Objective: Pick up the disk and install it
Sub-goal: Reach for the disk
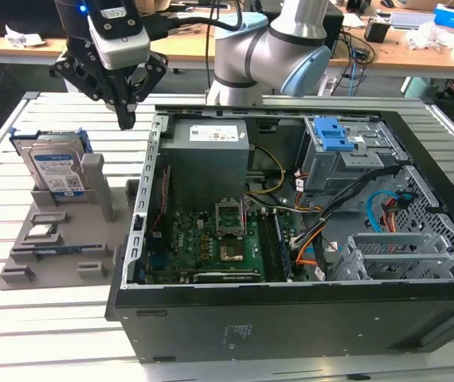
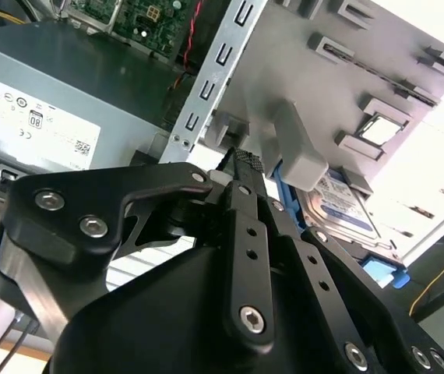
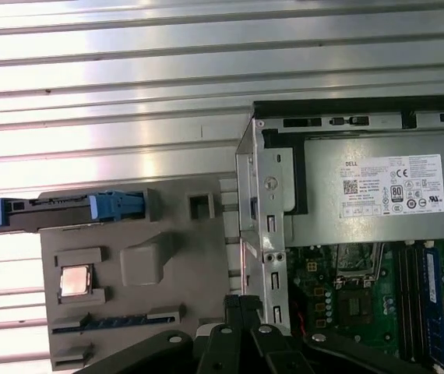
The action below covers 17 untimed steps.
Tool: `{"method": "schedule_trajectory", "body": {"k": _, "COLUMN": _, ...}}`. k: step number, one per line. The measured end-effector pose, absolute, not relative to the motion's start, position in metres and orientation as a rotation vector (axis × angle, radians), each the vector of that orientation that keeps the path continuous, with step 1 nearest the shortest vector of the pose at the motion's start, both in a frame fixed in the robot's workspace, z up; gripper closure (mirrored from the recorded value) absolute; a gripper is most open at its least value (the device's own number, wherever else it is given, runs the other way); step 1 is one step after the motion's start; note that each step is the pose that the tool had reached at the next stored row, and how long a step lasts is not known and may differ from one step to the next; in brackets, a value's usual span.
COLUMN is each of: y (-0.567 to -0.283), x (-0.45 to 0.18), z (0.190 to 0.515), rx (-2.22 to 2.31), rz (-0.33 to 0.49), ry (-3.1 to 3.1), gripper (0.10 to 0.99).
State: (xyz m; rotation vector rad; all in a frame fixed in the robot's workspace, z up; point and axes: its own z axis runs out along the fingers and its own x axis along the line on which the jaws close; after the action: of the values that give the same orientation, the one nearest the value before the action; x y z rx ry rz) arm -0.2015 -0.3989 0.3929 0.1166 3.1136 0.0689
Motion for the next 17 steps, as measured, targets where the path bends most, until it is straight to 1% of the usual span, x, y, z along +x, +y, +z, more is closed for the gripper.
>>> {"method": "schedule_trajectory", "body": {"k": 17, "y": -0.399, "x": -0.228, "z": 0.393, "rx": 0.116, "rz": 0.069, "ry": 3.114, "gripper": 0.98}}
